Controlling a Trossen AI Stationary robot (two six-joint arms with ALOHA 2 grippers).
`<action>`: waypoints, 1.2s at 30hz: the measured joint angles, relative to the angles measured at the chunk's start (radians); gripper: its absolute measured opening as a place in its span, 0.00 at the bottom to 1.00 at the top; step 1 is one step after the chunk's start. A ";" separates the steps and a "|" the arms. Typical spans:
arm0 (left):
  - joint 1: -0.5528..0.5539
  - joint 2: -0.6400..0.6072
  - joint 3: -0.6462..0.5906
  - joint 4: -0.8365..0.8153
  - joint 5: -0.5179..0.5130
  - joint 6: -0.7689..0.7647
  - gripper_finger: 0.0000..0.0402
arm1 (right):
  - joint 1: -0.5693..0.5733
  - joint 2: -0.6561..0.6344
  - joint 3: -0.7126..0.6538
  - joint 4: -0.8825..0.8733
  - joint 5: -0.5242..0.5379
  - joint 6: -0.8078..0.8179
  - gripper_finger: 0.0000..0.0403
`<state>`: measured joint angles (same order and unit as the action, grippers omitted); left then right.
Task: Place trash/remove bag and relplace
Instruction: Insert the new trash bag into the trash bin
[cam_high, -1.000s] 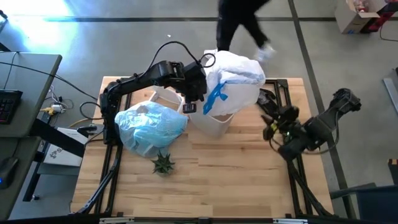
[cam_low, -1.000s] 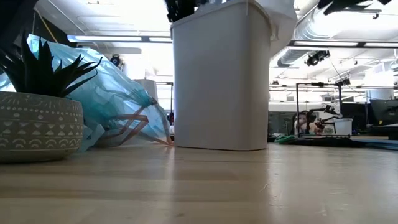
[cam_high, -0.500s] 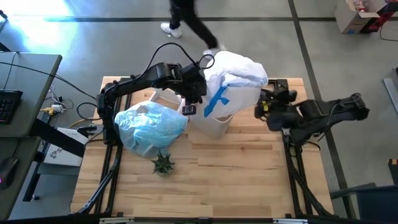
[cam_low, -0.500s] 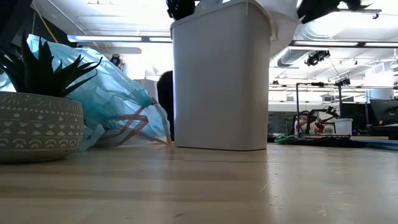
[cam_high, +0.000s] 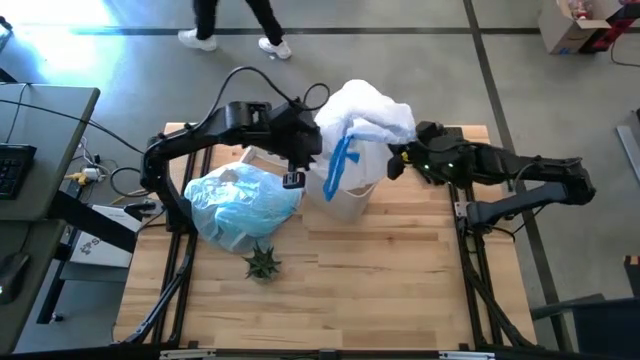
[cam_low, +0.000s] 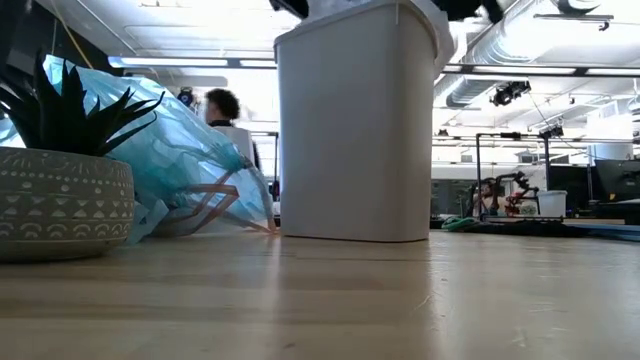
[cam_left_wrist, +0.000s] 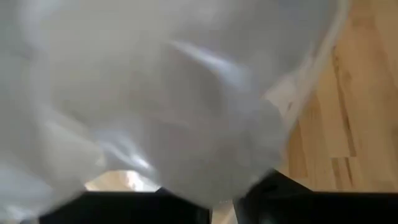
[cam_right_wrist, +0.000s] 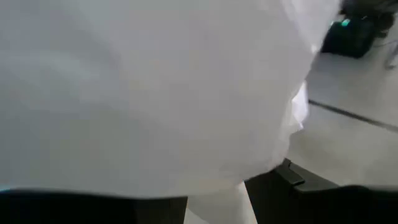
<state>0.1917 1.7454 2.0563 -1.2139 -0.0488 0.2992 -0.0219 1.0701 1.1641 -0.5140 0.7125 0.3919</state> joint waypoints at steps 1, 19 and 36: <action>-0.006 -0.010 0.000 0.005 0.000 -0.003 0.05 | -0.011 0.013 0.000 0.004 -0.024 0.000 0.30; -0.054 -0.096 0.000 0.006 0.014 -0.044 0.05 | -0.136 0.208 0.000 0.156 -0.335 0.009 0.30; -0.066 -0.080 0.000 0.002 0.018 -0.029 0.05 | -0.163 0.298 0.002 0.216 -0.535 -0.014 0.30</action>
<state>0.1261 1.6650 2.0563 -1.2122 -0.0303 0.2704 -0.1852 1.3681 1.1664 -0.2982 0.1771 0.3781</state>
